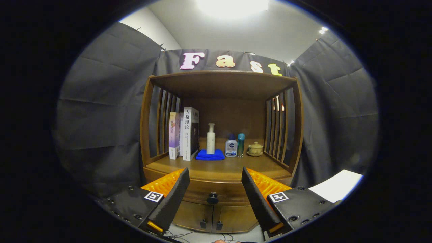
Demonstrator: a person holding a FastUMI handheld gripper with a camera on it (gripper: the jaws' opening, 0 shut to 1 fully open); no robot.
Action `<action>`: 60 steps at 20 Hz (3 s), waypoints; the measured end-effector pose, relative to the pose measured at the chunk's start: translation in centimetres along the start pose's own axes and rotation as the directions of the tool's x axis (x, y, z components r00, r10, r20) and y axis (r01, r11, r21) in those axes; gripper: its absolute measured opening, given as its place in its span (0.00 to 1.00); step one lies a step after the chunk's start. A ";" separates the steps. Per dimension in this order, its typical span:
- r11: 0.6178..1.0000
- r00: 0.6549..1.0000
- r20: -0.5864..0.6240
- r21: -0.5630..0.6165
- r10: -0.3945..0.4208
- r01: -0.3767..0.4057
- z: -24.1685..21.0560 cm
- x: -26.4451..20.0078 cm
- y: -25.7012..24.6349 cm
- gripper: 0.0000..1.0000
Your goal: Pull open the drawer, take out the items inside it, and place them on the countertop above the cabinet.
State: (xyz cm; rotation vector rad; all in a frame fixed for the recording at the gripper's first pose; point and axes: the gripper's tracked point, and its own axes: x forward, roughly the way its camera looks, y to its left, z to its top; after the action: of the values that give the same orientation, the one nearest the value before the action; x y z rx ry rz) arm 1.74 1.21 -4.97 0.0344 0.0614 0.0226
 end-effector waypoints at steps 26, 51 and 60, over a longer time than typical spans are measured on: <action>0.995 0.984 -0.179 0.098 -0.004 0.022 -10.6 9.3 -1.3 0.98; 0.999 0.958 -0.284 0.002 -0.040 0.043 -19.3 13.4 1.7 0.47; 1.000 0.954 -0.299 -0.025 -0.013 0.006 -19.4 13.4 1.7 0.25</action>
State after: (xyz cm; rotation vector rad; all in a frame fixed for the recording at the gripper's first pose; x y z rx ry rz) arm 13.89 3.86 -25.12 0.0063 0.3654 0.0188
